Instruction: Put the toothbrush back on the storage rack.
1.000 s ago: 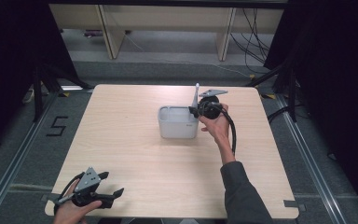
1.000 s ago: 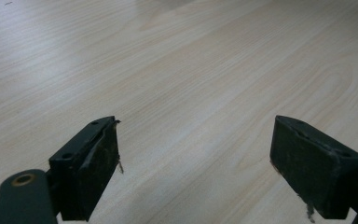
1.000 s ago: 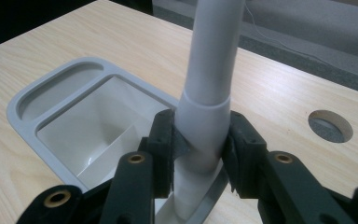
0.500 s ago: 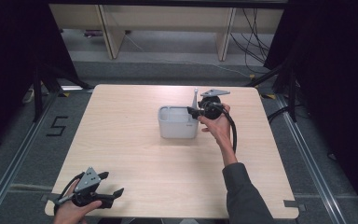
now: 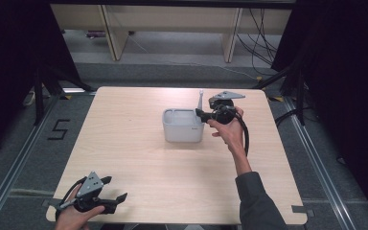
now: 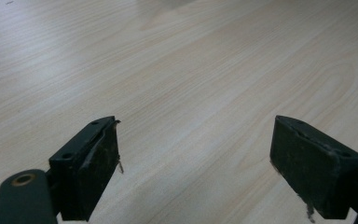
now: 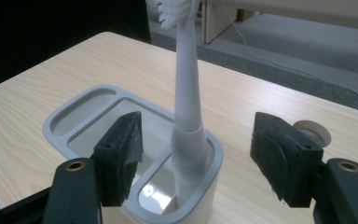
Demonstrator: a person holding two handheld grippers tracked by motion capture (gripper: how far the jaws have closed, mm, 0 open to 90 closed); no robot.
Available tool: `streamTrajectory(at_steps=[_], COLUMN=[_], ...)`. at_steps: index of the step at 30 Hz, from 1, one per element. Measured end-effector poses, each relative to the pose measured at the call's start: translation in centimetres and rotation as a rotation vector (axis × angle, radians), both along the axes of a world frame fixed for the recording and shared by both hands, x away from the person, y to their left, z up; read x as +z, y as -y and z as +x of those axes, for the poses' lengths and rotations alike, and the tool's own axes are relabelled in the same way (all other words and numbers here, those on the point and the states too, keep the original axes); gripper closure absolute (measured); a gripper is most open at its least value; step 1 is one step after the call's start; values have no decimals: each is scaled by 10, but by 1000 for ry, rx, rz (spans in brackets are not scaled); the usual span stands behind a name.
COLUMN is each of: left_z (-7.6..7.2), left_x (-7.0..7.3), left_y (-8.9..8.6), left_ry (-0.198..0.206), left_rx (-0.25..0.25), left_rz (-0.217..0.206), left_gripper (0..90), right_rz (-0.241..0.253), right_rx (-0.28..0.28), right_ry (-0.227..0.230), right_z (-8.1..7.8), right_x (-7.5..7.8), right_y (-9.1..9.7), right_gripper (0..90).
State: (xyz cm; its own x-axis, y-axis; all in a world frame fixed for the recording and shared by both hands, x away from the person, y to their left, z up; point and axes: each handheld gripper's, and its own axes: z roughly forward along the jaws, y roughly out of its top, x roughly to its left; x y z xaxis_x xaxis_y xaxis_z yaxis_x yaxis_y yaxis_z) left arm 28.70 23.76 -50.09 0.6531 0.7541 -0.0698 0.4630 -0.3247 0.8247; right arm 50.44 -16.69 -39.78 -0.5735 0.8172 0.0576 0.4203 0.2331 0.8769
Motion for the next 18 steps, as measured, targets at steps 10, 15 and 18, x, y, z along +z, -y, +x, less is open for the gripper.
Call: streamTrajectory(at_steps=[10,15,18], left_z=[0,0,0], left_x=[-1,-1,0], left_y=[0,0,-1], left_ry=[-7,-4,3], left_rx=[7,6,0], left_rz=[2,-1,1], left_gripper=[148,148,148], right_rz=[24,42,32], right_rx=[-8,-4,8], right_ry=[-16,-19,6], right_z=[-16,-22,-24], right_x=[2,1,4], right_y=[6,9,11], right_gripper=[330,331,330])
